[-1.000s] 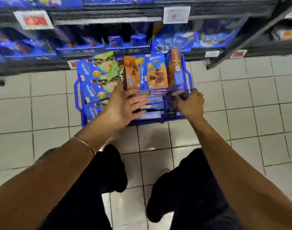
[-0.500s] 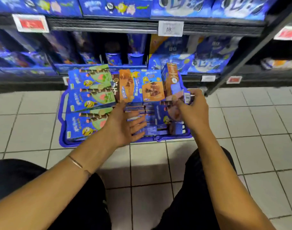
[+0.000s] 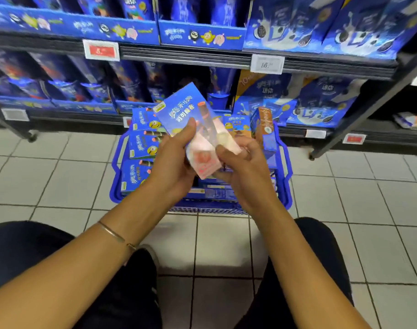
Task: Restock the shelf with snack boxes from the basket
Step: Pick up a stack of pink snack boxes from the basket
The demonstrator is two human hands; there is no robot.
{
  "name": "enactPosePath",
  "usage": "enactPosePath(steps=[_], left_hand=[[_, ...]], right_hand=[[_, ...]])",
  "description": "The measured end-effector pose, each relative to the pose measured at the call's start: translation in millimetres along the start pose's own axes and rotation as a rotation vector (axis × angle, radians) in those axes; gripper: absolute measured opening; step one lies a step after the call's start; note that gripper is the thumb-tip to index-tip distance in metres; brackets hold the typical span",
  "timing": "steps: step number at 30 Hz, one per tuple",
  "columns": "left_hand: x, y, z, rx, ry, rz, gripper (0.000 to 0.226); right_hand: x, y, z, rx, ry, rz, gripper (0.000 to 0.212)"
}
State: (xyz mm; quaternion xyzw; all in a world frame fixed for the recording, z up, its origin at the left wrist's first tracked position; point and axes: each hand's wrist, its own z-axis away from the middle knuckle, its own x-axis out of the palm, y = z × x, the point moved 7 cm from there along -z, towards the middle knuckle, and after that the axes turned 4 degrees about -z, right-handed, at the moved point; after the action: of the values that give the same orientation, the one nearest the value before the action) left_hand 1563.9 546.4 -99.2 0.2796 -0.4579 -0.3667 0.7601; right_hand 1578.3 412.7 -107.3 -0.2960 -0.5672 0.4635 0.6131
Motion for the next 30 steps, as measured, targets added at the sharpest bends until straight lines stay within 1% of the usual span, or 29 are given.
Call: enactPosePath(steps=[1,2,3,4,5,6,7,8,9,10,12,15,17,20,21,22,24,26,28,29,30], left_hand=[[-7.1,3.0,-1.7,0.005,0.019,0.0,0.03],[-13.6,7.7,-2.6,0.009,0.042,-0.016,0.039],[-20.1,12.9,-3.6,0.014,0.072,-0.036,0.043],[-26.2,19.2,-4.2,0.021,0.112,-0.065,0.038],[-31.3,26.0,-5.4,0.036,0.142,-0.094,0.027],[-34.3,32.6,-5.4,0.05,0.156,-0.1,0.018],[-37.7,36.3,-5.7,0.048,0.169,-0.104,0.022],[-40.5,38.4,-5.2,0.04,0.175,-0.104,0.03],[-42.7,39.7,-5.1,0.034,0.179,-0.106,0.032],[-44.0,40.5,-4.0,0.023,0.174,-0.108,0.029],[-46.3,37.9,-2.4,-0.005,0.161,-0.099,0.026],[-48.1,34.2,-2.6,-0.028,0.136,-0.086,0.024],[-49.1,33.5,-3.2,-0.038,0.12,-0.069,0.026],[-52.0,32.8,-4.0,-0.077,0.117,-0.01,0.033],[-53.4,32.4,-5.4,-0.081,0.117,-0.001,0.034],[-54.4,32.4,-6.4,-0.083,0.121,0.004,0.036],[-55.4,34.1,-7.2,-0.08,0.136,0.01,0.042],[-55.1,37.7,-7.3,-0.064,0.147,0.011,0.047],[-54.9,40.2,-8.0,-0.052,0.146,0.02,0.048],[-55.0,40.7,-9.0,-0.048,0.141,0.024,0.048],[-54.5,40.6,-9.5,-0.048,0.135,0.026,0.048]], right_hand=[[0.8,2.0,-1.8,-0.033,-0.038,0.036,0.019],[-1.8,5.1,-5.2,-0.042,-0.063,0.074,0.025],[-7.7,10.3,-9.0,-0.022,-0.064,0.109,0.031],[-16.6,17.1,-12.7,0.005,-0.045,0.162,0.035],[-26.8,25.4,-16.3,0.023,-0.024,0.258,0.037],[-37.2,34.4,-20.0,0.023,-0.021,0.416,0.036],[-46.0,45.4,-24.6,0.028,-0.048,0.614,0.035],[-51.5,58.5,-28.8,0.059,-0.117,0.832,0.037],[-54.6,73.3,-32.0,0.112,-0.217,1.04,0.043],[-56.9,86.6,-33.9,0.171,-0.313,1.197,0.05],[-58.5,102.6,-35.9,0.255,-0.422,1.348,0.057],[-60.1,112.9,-37.8,0.278,-0.495,1.454,0.053],[-60.6,113.5,-37.3,0.273,-0.526,1.46,0.051],[-61.8,101.3,-37.1,0.185,-0.545,1.522,0.048],[-62.3,93.8,-36.3,0.161,-0.542,1.506,0.047],[-62.5,84.2,-35.1,0.143,-0.532,1.437,0.044],[-66.3,58.4,-34.6,0.099,-0.468,1.246,0.03],[-73.7,26.5,-36.7,0.041,-0.332,1.1,0.02],[-76.5,-3.6,-36.6,0.003,-0.202,0.896,0.013],[-75.9,-17.7,-35.9,-0.021,-0.146,0.784,0.012],[-73.5,-31.4,-34.9,-0.058,-0.09,0.7,0.015]])
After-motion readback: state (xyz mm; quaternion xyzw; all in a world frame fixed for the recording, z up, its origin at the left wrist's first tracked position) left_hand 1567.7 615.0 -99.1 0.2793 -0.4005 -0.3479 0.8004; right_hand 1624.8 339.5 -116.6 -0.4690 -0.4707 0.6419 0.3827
